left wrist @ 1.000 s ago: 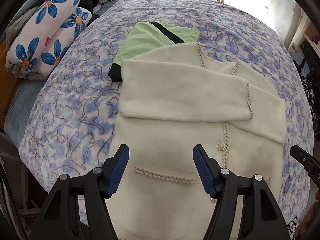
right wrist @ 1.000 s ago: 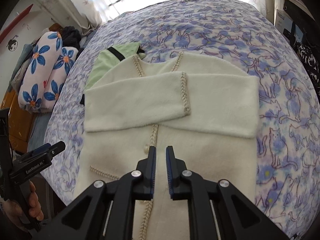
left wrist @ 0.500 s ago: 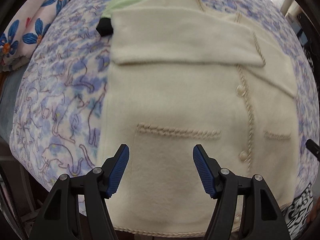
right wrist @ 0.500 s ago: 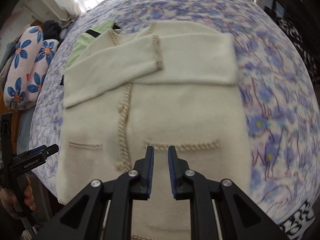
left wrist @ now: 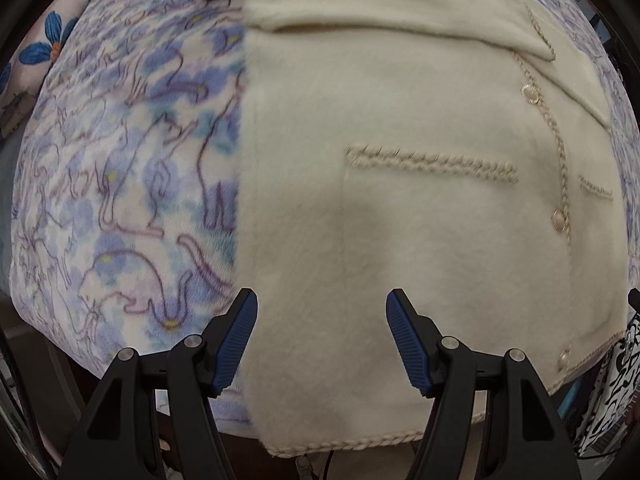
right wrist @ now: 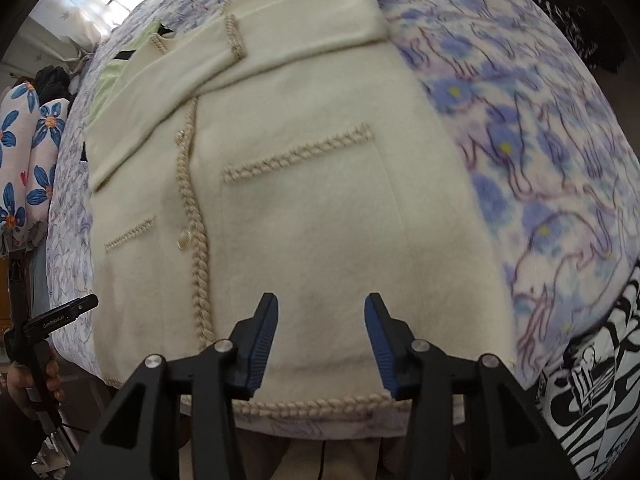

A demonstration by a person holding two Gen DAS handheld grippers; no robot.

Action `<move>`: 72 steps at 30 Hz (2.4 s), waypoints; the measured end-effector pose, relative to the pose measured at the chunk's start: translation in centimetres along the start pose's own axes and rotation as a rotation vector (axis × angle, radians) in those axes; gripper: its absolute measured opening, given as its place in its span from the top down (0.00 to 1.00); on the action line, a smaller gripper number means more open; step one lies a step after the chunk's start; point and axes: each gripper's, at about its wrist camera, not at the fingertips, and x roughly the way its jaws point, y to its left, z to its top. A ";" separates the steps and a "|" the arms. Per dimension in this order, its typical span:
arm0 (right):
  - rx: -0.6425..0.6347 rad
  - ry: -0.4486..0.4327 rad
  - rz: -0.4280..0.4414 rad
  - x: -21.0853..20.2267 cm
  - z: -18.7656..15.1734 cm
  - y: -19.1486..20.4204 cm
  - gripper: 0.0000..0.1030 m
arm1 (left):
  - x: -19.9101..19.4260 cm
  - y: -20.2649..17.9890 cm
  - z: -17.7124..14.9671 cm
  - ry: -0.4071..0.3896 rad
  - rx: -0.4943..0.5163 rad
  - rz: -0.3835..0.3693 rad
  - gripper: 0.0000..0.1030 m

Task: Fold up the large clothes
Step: 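Move both tools down the cardigan front to its braided hem, then grasp the braided hem with both grippers and lift it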

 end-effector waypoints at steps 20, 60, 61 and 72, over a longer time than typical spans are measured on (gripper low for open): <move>-0.043 0.084 -0.129 0.0 -1.8 -10.1 0.55 | 1.9 6.9 -7.3 0.069 -0.123 -0.191 0.34; -0.288 0.181 -0.054 3.0 0.4 -7.2 0.91 | 1.6 1.3 -7.6 0.120 0.023 -0.115 0.92; -0.291 0.176 -0.052 2.5 0.3 -7.2 0.91 | 1.3 1.5 -7.6 0.126 0.017 -0.119 0.92; -0.329 0.271 -0.054 1.1 -2.5 -7.6 0.91 | -0.5 3.2 -13.0 0.252 0.059 -0.067 0.92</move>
